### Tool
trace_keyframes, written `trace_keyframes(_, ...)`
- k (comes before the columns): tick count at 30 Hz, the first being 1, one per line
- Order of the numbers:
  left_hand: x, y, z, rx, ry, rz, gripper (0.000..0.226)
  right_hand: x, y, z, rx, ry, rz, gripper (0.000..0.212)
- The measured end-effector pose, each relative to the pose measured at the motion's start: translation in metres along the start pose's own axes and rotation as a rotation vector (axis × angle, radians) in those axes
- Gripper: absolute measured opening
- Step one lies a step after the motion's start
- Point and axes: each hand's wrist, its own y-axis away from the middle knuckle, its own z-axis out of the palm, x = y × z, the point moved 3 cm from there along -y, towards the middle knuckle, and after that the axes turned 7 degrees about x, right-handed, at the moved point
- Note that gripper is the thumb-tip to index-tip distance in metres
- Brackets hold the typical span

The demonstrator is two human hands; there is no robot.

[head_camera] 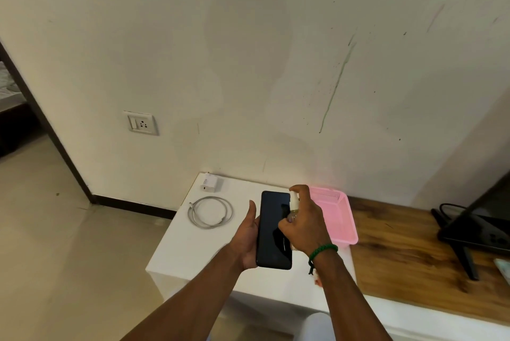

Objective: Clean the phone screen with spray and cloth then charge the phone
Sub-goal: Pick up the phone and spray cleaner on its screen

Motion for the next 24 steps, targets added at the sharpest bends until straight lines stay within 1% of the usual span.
trace_keyframes(4, 0.0, 0.0, -0.002, -0.007, 0.001, 0.006, 0.083, 0.001, 0.002, 0.009, -0.035, -0.015, 0.022, 0.057)
trace_keyframes(10, 0.001, 0.0, -0.004, -0.005, 0.013, 0.018, 0.081, 0.002, 0.003, 0.015, -0.064, 0.049, 0.038, 0.055)
trace_keyframes(14, 0.001, 0.001, -0.004, -0.01, 0.012, 0.015, 0.083, -0.001, 0.0, 0.014, -0.036, 0.058, 0.019, 0.053)
trace_keyframes(20, 0.006, 0.003, -0.004, -0.017, -0.008, 0.003, 0.085, 0.008, -0.005, -0.001, 0.02, 0.09, 0.005, 0.062)
trace_keyframes(24, 0.008, 0.003, -0.002, -0.065, 0.013, 0.011, 0.089, 0.013, 0.001, -0.007, 0.035, 0.116, 0.0, 0.065)
